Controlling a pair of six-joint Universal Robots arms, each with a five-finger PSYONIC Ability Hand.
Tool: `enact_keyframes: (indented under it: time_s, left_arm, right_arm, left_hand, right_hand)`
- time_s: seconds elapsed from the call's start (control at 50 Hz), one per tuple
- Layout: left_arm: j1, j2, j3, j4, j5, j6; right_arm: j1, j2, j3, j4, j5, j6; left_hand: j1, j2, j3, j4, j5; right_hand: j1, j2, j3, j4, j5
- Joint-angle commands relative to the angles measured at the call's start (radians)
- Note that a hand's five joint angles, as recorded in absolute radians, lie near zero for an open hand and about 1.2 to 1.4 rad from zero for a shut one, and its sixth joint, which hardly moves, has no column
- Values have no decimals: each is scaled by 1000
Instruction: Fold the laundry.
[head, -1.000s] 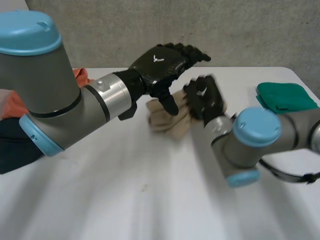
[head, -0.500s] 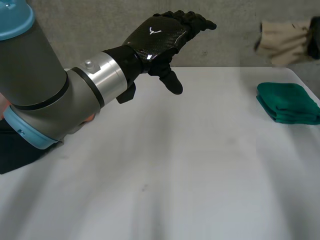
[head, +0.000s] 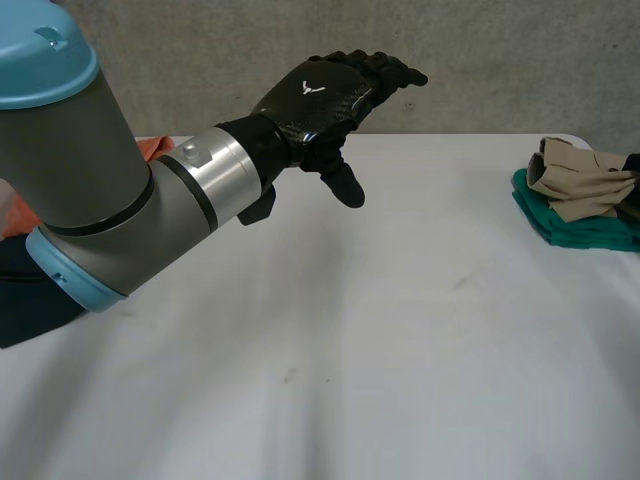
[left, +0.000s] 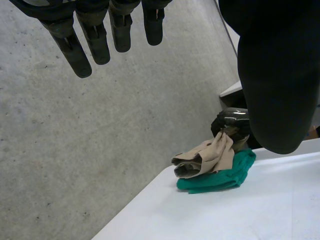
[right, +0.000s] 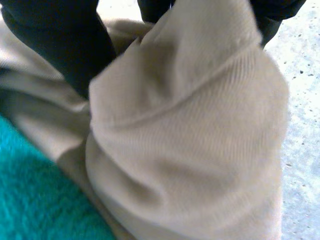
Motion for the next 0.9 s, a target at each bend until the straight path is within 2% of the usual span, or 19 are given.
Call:
enact_keyframes:
  time_s: [0.02, 0.14, 0.2, 0.26, 0.28, 0.34, 0.36, 0.46, 0.52, 0.6, 0.68, 0.7, 0.74, 0.76, 0.8, 0.84, 0.88, 0.9]
  left_arm:
    - [-2, 3, -6, 0, 0, -1]
    - [-22, 11, -11, 0, 1, -13]
    - [-38, 11, -11, 2, 1, -21]
    - [-50, 14, -16, 2, 3, -25]
    - [-53, 14, -16, 0, 3, -25]
    - [-61, 14, -17, 0, 3, -25]
    - [-62, 14, -17, 0, 3, -25]
    - [-64, 36, -16, 5, 1, -25]
    - [-62, 52, -10, 8, 0, -29]
    - [-49, 95, 1, 26, -46, -47]
    - [14, 143, 30, 34, -189, -45]
    - [71, 157, 41, 33, -250, -41]
    - [146, 158, 49, 23, -298, -36]
    - [228, 155, 49, 13, -334, -23]
    - [298, 149, 47, -3, -356, 11]
    - [382, 119, 41, -10, -364, 112]
    - [428, 77, 41, -10, -362, 197]
    - [460, 21, 46, -10, -364, 285]
  right_arm:
    - [-5, -33, 54, 5, 31, 53]
    - [-36, -203, 143, 184, 119, 2]
    - [-65, -294, 198, 293, 183, -133]
    - [-73, -392, 244, 402, 293, -317]
    - [-80, -446, 249, 458, 362, -419]
    - [-90, -506, 247, 529, 457, -553]
    - [-88, -548, 243, 564, 522, -638]
    - [-62, -609, 232, 528, 645, -747]
    - [19, -648, 237, 421, 657, -739]
    - [149, -746, 298, 272, 650, -733]
    - [274, -814, 405, 184, 598, -719]
    - [309, -825, 431, 177, 570, -716]
    - [395, -839, 499, 169, 510, -725]
    - [428, -842, 523, 174, 498, -730]
    - [505, -845, 584, 186, 470, -733]
    - [547, -848, 629, 204, 470, -737]
    - [599, -848, 698, 226, 469, -747]
    - [605, -846, 711, 230, 469, -748]
  left_hand:
    - [28, -2, -11, 1, -19]
    - [28, -2, -11, 1, -19]
    - [28, -2, -11, 1, -19]
    - [28, -3, -11, 1, -19]
    - [28, -2, -11, 1, -19]
    - [25, -5, -14, -2, -22]
    - [25, -5, -14, -2, -22]
    - [25, -5, -14, -2, -22]
    - [25, -5, -14, -2, -22]
    - [28, -2, -11, 1, -19]
    - [25, -5, -14, -2, -22]
    - [22, -8, -17, -5, -25]
    - [22, -8, -17, -5, -25]
    - [25, -5, -14, -2, -22]
    - [25, -5, -14, -2, -22]
    - [25, -5, -14, -2, -22]
    - [25, -5, -14, -2, -22]
    - [19, -11, -20, -8, -27]
  right_hand:
    - [-722, -770, -775, -798, -772]
    - [-722, -770, -775, -798, -772]
    - [-722, -770, -775, -798, -772]
    - [-722, -770, -775, -798, -772]
    - [-722, -770, -775, -798, -772]
    - [-722, -770, -775, -798, -772]
    - [-722, -770, -775, -798, -772]
    - [-722, -770, -775, -798, -772]
    - [-722, -770, -775, -798, -772]
    - [-722, -770, -775, -798, -772]
    - [-722, -770, -775, -798, -772]
    - [-722, -770, -775, -798, -772]
    - [-722, -770, -775, -798, -772]
    - [-722, -770, -775, -798, -772]
    - [-722, -770, -775, -798, -772]
    - [-722, -770, -775, -798, -772]
    - [-722, -770, -775, -798, -772]
    - [-722, -770, -775, -798, -772]
